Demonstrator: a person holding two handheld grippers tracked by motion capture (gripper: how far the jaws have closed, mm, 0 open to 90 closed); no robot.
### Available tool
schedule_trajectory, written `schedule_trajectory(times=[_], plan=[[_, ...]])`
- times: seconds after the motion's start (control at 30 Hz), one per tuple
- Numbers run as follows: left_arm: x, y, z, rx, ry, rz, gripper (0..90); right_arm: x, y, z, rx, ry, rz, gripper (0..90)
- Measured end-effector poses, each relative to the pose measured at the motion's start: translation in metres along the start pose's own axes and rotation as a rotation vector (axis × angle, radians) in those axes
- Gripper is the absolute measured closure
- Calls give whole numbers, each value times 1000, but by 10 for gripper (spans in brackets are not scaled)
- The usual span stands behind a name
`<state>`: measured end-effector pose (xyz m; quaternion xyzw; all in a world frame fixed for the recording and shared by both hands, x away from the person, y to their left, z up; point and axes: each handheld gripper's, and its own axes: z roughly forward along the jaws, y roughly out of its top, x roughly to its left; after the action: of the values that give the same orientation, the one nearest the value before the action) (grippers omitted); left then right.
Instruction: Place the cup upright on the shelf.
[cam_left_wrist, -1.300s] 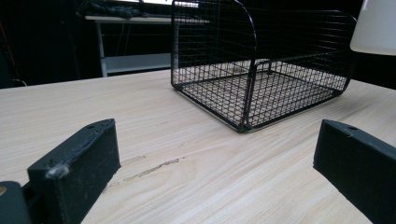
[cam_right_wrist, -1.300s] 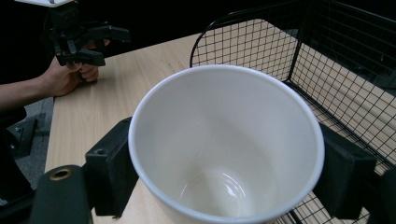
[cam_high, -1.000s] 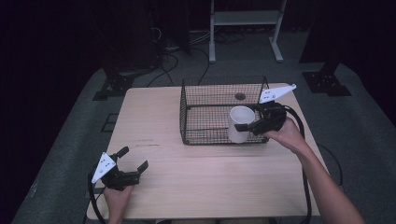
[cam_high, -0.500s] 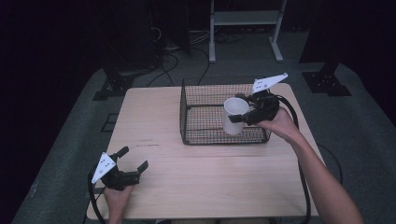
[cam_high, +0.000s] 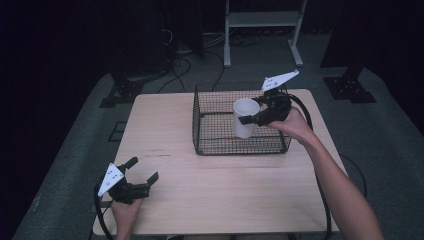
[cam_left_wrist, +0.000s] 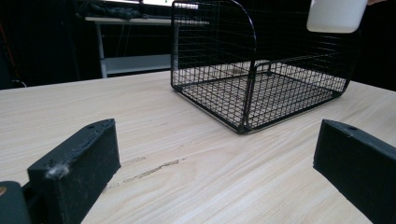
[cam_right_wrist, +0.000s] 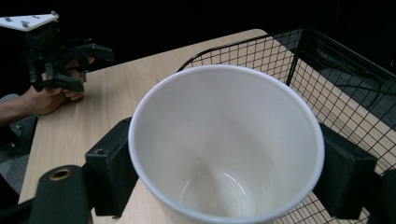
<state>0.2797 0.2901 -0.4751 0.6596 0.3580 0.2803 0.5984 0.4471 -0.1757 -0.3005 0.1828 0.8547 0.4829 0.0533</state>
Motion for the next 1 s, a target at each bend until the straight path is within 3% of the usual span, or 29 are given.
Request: schedule_trajectory(times=[1.0], plan=[[0,0,0,0,-6,1,0,-30,22,39,14,-4,17,192]])
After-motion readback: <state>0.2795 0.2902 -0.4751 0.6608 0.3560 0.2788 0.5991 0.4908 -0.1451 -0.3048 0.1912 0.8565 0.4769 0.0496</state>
